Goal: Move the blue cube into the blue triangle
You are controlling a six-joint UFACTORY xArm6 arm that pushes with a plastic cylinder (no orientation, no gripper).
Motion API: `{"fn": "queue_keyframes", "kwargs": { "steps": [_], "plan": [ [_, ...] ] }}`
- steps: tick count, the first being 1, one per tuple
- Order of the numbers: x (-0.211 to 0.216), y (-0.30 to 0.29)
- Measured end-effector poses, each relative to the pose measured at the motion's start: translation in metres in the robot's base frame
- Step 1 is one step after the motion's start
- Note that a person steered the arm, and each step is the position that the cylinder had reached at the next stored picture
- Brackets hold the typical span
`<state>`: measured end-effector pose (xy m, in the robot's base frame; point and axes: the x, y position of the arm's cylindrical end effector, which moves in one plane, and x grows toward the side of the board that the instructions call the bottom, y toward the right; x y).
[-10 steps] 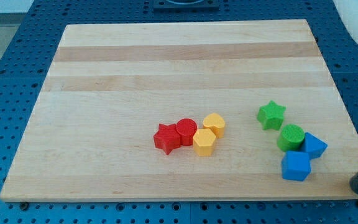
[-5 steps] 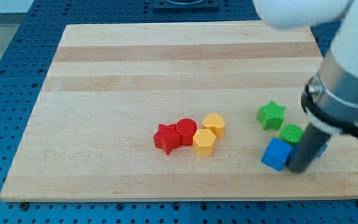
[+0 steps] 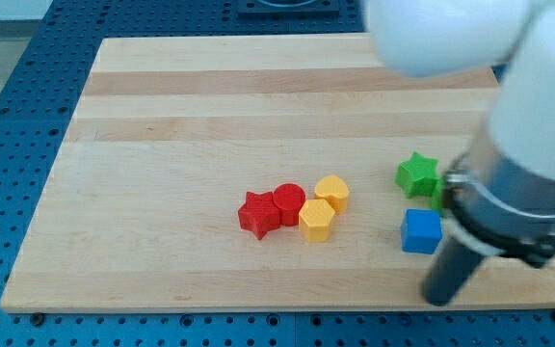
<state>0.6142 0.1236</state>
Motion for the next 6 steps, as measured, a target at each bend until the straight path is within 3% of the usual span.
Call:
{"fn": "queue_keyframes", "kwargs": {
  "steps": [1, 2, 3, 6],
  "plan": [
    [-0.026, -0.038],
    [-0.029, -0.035],
    [-0.066, 0.008],
    [-0.073, 0.019]
  ]
}}
